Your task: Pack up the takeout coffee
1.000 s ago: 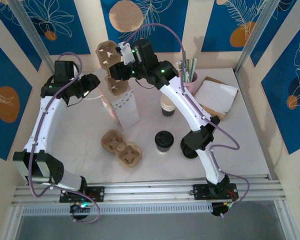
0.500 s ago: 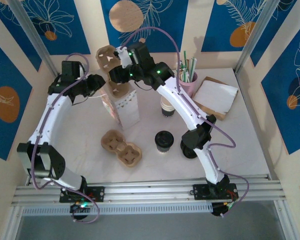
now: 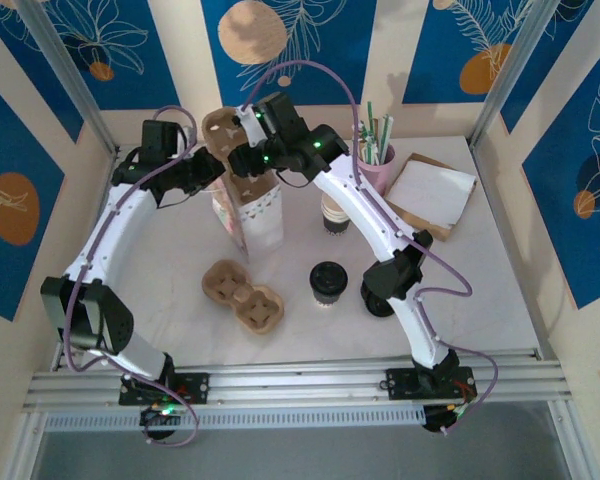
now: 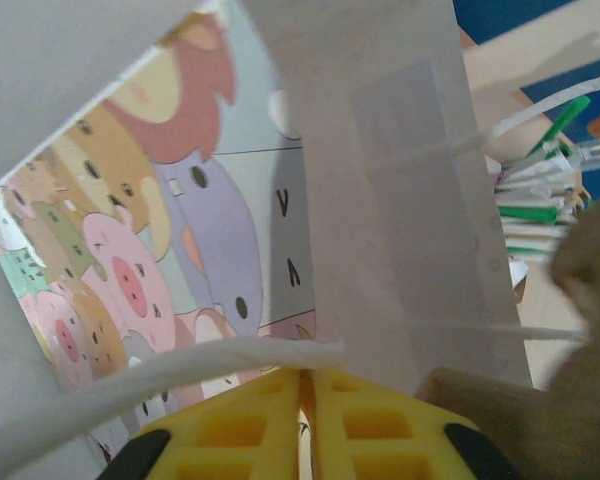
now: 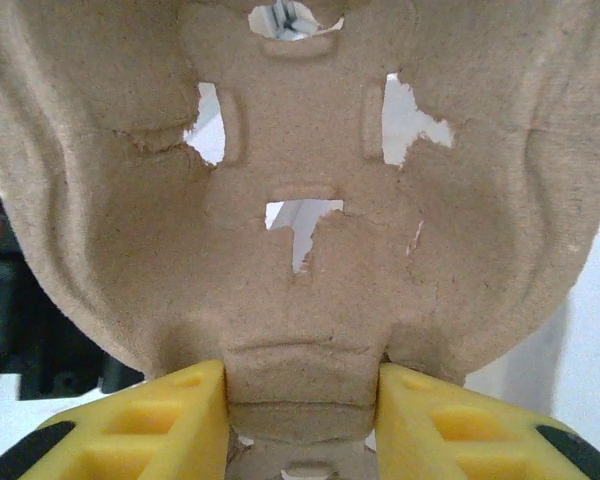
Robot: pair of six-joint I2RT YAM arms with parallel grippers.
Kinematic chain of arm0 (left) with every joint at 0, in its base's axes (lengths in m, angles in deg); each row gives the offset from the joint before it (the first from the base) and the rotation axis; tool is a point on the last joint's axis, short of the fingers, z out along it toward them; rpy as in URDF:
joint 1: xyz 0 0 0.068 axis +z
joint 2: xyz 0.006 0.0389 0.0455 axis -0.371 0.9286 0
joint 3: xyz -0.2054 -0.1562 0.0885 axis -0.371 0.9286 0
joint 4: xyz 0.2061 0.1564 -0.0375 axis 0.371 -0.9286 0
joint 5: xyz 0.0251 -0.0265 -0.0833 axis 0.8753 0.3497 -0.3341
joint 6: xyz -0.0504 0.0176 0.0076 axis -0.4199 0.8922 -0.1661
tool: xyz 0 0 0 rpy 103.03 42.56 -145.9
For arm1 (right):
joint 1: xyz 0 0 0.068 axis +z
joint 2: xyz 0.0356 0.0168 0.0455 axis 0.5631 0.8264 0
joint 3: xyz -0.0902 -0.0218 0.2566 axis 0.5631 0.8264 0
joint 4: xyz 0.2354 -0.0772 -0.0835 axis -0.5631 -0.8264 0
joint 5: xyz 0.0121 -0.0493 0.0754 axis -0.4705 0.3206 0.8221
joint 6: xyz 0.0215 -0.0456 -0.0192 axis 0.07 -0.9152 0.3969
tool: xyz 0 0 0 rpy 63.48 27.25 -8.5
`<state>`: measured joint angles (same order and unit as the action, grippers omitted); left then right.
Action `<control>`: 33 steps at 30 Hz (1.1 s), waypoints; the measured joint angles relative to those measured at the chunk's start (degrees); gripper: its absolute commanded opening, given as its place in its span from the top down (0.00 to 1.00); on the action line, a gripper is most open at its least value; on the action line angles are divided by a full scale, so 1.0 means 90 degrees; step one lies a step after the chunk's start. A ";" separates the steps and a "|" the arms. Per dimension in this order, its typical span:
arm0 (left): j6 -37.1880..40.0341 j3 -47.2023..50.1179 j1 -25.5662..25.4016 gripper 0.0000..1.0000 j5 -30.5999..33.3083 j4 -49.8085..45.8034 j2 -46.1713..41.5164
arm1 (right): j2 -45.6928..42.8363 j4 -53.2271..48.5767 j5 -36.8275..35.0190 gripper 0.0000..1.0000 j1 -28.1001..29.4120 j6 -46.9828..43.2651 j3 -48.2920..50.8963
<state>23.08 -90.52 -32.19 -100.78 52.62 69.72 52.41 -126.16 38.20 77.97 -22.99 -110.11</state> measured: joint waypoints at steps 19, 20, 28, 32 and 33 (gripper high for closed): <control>-0.0066 0.0287 -0.0350 0.98 -0.0051 0.0185 -0.0508 | -0.0537 -0.1489 -0.0012 0.61 -0.0321 0.0925 0.0260; -0.0092 0.0311 -0.0376 0.98 -0.0044 0.0223 -0.0508 | -0.0537 -0.1518 -0.0007 0.61 -0.0333 0.0957 0.0267; -0.0177 0.0447 -0.0855 0.99 0.0226 0.0427 -0.0563 | -0.0534 -0.1899 0.0015 0.61 -0.0384 0.1324 0.0272; -0.0175 0.0580 -0.1022 1.00 0.0495 0.0595 -0.0704 | -0.0534 -0.2045 0.0015 0.61 -0.0386 0.1404 0.0272; -0.0172 0.0595 -0.1054 1.00 0.0556 0.0619 -0.0738 | -0.0534 -0.2079 0.0012 0.61 -0.0391 0.1428 0.0272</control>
<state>21.52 -85.17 -41.68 -95.77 58.19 63.08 47.60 -144.87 38.31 74.45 -10.14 -107.66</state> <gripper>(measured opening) 0.042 0.390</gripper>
